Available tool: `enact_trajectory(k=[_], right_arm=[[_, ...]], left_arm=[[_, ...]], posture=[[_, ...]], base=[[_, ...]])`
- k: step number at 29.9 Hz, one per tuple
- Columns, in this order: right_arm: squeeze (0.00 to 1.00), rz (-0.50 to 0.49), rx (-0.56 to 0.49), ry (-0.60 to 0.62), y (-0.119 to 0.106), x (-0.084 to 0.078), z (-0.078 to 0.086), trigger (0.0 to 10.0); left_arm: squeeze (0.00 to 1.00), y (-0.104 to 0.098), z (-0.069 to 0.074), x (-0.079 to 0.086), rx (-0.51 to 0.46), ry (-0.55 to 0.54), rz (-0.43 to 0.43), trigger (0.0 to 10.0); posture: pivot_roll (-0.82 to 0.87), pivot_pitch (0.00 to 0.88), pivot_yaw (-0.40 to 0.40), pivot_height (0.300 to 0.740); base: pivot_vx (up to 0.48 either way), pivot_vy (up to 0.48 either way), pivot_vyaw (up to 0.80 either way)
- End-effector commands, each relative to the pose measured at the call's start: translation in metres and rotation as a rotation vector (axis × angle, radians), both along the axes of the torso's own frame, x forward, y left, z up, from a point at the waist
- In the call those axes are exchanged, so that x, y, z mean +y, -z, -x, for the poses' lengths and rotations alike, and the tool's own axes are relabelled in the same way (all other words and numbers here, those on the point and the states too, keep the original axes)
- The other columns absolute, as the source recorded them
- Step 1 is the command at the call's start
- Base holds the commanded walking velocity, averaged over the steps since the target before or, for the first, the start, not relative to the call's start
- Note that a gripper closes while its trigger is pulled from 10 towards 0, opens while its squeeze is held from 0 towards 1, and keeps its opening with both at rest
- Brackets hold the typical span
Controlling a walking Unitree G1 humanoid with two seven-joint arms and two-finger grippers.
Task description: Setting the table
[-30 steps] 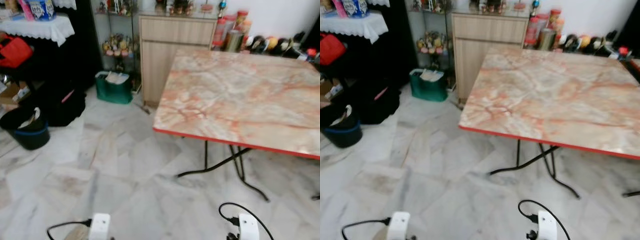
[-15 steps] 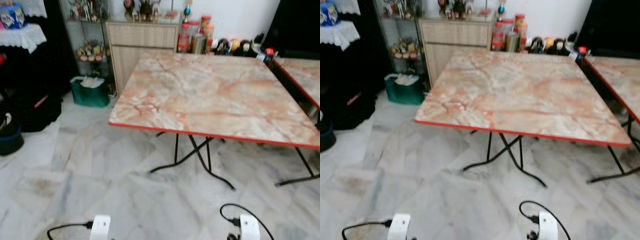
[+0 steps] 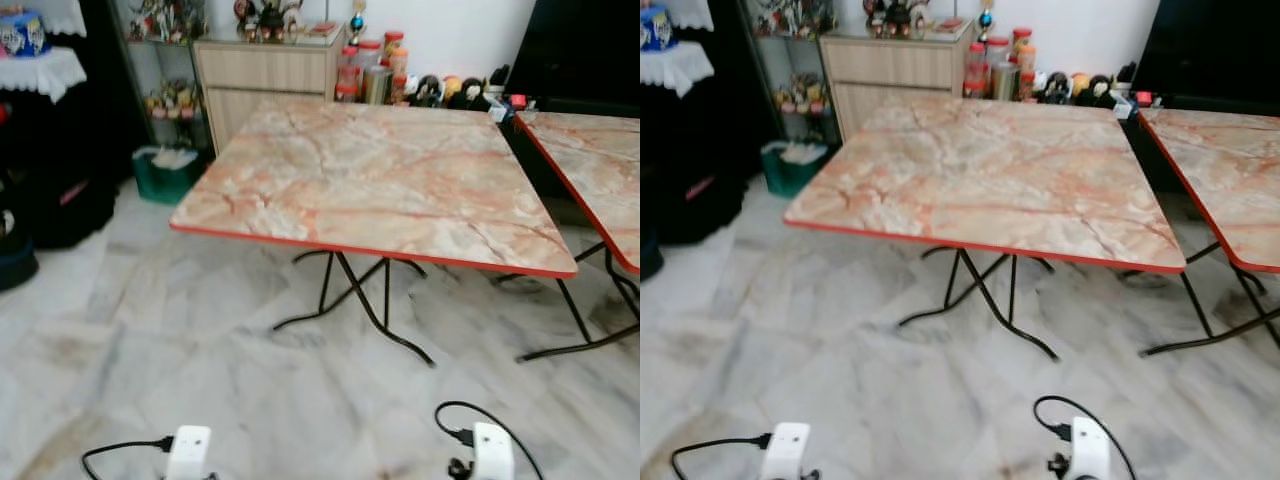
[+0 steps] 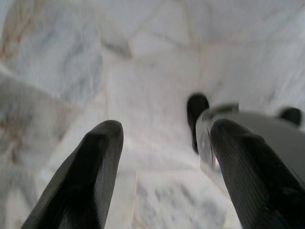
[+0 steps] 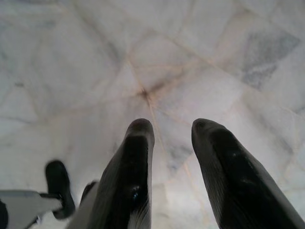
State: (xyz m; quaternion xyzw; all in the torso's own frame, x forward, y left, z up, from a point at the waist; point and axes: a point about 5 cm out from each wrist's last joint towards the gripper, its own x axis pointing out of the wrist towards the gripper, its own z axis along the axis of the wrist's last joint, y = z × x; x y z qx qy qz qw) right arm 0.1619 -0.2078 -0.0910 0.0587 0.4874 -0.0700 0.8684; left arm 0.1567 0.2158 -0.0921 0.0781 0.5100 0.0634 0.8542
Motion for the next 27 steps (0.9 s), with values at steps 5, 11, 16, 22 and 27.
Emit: enact_trajectory(k=[5,11,16,22,27], right_arm=[[0.00,0.014,-0.017,0.015,-0.001,-0.008,0.004,10.0],[0.00,0.028,-0.004,0.027,0.001,-0.011,0.009,10.0],[0.00,0.028,-0.008,0.040,0.001,-0.012,0.009,10.0],[0.00,0.036,-0.002,0.034,0.000,-0.014,0.009,10.0],[0.00,0.040,-0.006,0.035,0.000,-0.016,0.008,10.0]], left_arm=[[0.00,0.003,0.003,-0.008,0.017,0.058,0.007,10.0],[0.00,0.001,-0.004,-0.013,0.007,0.091,0.011,10.0],[0.00,-0.003,-0.012,-0.013,-0.019,0.098,0.010,10.0],[0.00,-0.002,-0.011,-0.014,-0.016,0.093,0.016,10.0],[0.00,-0.002,-0.011,-0.016,-0.011,0.096,0.019,10.0]], posture=[[0.02,0.000,-0.030,0.740],[0.00,0.000,-0.024,0.740],[0.00,0.000,-0.023,0.740],[0.00,0.000,-0.021,0.740],[-0.01,0.000,-0.018,0.740]], base=[[0.000,-0.285,0.00],[0.000,-0.286,0.00],[0.000,-0.285,0.00],[0.000,-0.286,0.00],[0.000,-0.285,0.00]])
